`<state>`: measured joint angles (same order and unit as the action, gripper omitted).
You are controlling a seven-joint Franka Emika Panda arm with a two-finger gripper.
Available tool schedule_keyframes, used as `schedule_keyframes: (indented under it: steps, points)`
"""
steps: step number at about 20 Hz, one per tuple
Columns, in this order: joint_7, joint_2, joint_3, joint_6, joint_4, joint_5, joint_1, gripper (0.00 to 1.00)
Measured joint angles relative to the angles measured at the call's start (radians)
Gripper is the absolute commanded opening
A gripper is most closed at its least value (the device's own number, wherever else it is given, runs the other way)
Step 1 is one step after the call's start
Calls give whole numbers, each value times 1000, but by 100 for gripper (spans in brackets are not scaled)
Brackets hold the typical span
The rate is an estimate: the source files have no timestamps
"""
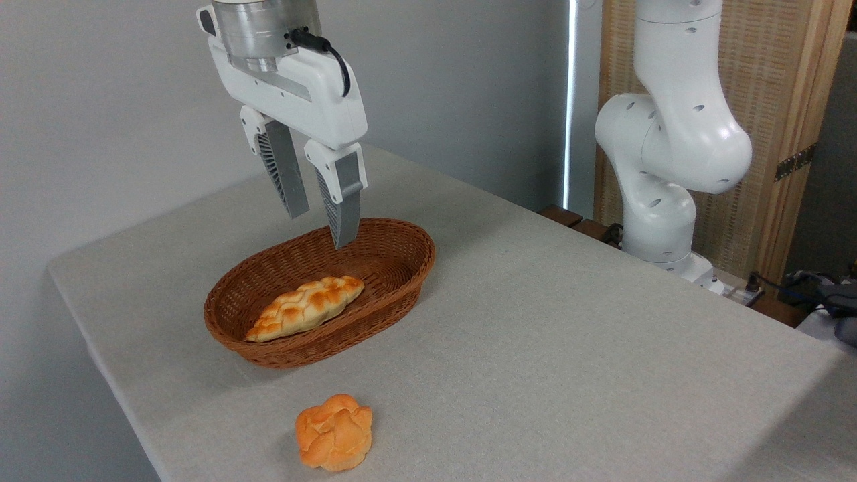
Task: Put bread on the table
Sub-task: 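Open the gripper and raise it away from the bun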
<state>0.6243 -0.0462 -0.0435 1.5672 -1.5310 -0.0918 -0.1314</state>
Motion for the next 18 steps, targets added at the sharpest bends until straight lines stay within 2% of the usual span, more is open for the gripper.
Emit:
schedule_keyframes:
  steps: [7, 18]
  points:
    - [16, 13, 0, -18, -7, 32, 13, 100]
    - [22, 62, 8, -19, -62, 35, 16, 100]
